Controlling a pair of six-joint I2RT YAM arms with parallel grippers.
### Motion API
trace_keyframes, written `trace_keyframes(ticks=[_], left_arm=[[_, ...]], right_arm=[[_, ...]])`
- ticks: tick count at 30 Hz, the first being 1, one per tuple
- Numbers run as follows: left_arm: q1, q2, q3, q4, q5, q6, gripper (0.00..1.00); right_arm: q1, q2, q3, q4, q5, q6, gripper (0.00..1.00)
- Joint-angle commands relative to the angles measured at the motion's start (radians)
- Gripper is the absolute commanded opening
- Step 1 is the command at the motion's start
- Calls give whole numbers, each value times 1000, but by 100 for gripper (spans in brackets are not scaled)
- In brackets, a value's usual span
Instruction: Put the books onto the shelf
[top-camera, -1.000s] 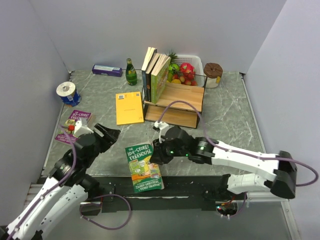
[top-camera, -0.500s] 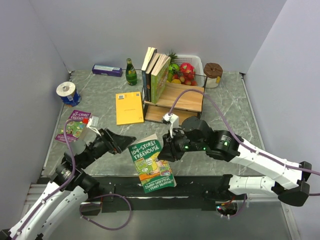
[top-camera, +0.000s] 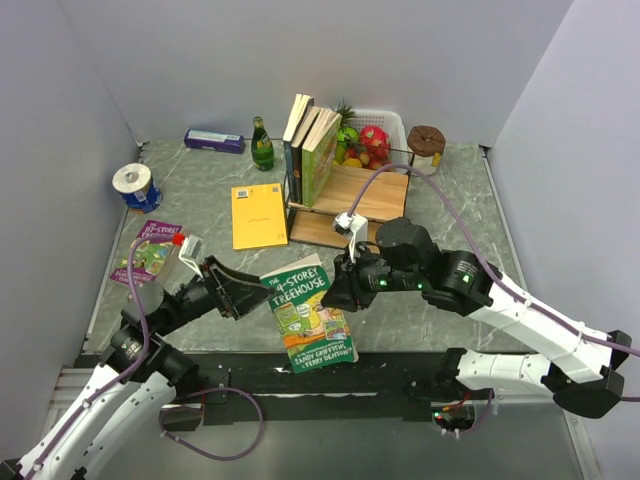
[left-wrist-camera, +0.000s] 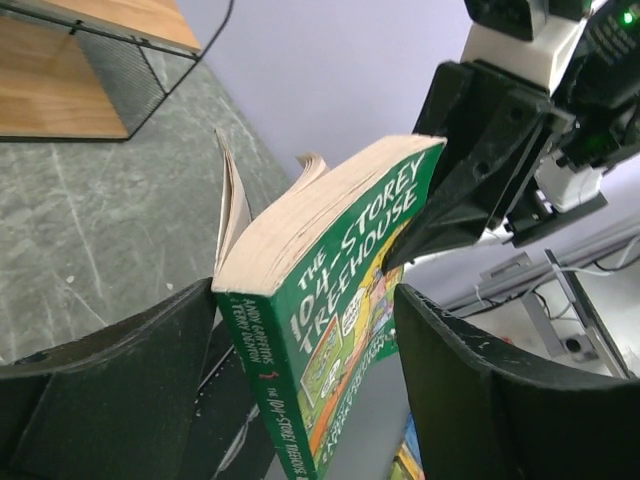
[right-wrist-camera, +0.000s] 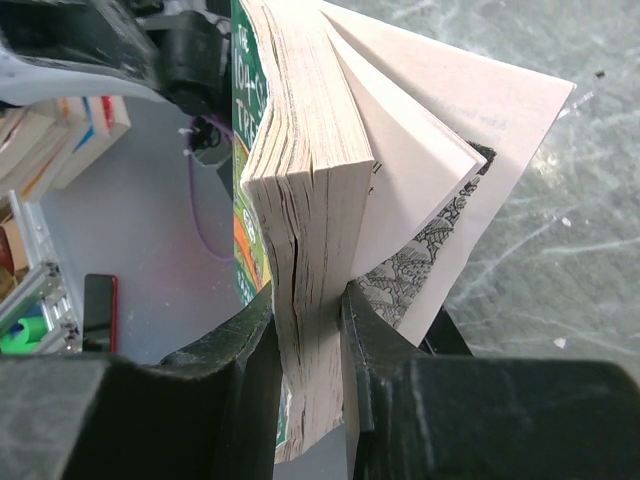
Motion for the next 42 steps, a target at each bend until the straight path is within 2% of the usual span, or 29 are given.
trace_keyframes(ticks=[1, 5, 10, 13, 16, 17, 18, 22, 24, 25, 26, 27, 28, 29, 30, 31, 32, 34, 35, 38, 41, 42], left_arm=[[0, 18, -2, 92, 75, 17, 73], [-1, 41, -3, 139, 118, 17, 63], [-1, 84, 27, 159, 155, 47, 55], [-1, 112, 63, 161, 198, 75, 44], [-1, 132, 81, 172, 255, 92, 28], [-1, 137, 83, 176, 269, 98, 12], [-1, 140, 86, 182, 304, 100, 2], [-1, 156, 105, 211, 367, 97, 1], [-1, 157, 128, 182, 317, 109, 1], [-1, 149, 154, 172, 281, 115, 1], [0, 143, 168, 162, 248, 121, 1], [0, 141, 182, 165, 215, 120, 1], [-1, 149, 220, 167, 153, 121, 1], [-1, 159, 246, 167, 125, 130, 1], [-1, 175, 277, 150, 97, 141, 1], [-1, 216, 343, 141, 53, 152, 1], [-1, 239, 375, 133, 20, 176, 1], [-1, 320, 479, 103, -36, 202, 1], [0, 348, 513, 101, -87, 227, 1], [-1, 489, 679, 84, -159, 283, 1], [-12, 711, 898, 18, -191, 339, 1], [-21, 757, 1016, -26, -204, 356, 1]], right_arm=[[-3, -22, 92, 60, -77, -15, 0], [-8, -16, 109, 48, -120, -29, 0], [-9, 5, 146, 2, -157, -64, 0], [-11, 11, 161, -19, -163, -82, 0], [-14, 14, 170, -36, -169, -98, 0], [-14, 14, 172, -41, -172, -101, 0], [-19, 14, 173, -44, -171, -105, 0], [-25, 18, 183, -56, -166, -111, 0], [-25, 27, 204, -79, -124, -101, 0], [-26, 25, 212, -85, -53, -95, 9], [-26, 22, 219, -84, -13, -92, 41], [-26, 5, 218, -78, 27, -69, 55], [-26, -5, 219, -75, 155, -55, 69], [-26, -16, 222, -74, 215, -40, 87], [-26, -36, 224, -73, 283, -14, 94], [-28, -48, 224, -73, 352, -1, 99], [-29, -61, 224, -70, 463, 11, 99], [-32, -97, 224, -65, 556, 46, 100], [-35, -110, 223, -67, 667, 59, 99], [-61, -166, 192, -59, 859, 126, 99], [-98, -240, 140, -26, 970, 157, 99], [-107, -251, 128, -9, 984, 155, 99]])
